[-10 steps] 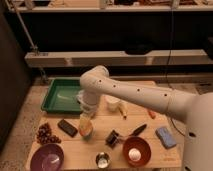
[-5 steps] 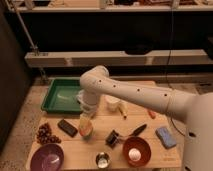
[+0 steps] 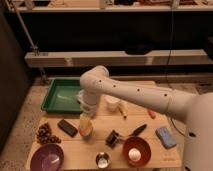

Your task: Place brush in table surface

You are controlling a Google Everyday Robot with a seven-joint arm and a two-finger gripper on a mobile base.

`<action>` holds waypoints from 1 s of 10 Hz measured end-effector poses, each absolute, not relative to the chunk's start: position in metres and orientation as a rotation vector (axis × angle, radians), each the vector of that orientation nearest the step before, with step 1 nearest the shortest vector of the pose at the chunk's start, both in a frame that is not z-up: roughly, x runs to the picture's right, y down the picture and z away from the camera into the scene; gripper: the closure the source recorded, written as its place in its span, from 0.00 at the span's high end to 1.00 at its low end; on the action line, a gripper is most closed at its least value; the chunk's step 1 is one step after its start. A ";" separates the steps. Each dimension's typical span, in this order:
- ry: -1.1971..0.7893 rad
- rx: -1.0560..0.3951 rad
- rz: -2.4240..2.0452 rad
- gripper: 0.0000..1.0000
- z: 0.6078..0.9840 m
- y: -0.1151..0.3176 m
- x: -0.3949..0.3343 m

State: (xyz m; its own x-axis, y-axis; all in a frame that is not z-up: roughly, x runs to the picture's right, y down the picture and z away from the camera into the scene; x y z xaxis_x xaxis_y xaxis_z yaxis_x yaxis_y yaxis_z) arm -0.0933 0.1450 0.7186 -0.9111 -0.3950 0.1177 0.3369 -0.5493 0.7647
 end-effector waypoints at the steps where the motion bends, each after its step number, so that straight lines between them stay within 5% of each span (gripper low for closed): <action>1: -1.188 0.095 -2.448 0.62 0.719 0.145 -0.093; 10: -1.203 0.128 -2.504 0.62 0.701 0.167 -0.077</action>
State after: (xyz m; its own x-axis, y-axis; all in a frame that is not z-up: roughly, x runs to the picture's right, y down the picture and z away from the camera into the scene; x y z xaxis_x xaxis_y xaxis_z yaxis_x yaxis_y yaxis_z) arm -0.0765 0.1672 0.7007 -0.9314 -0.3566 0.0726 0.2796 -0.5734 0.7700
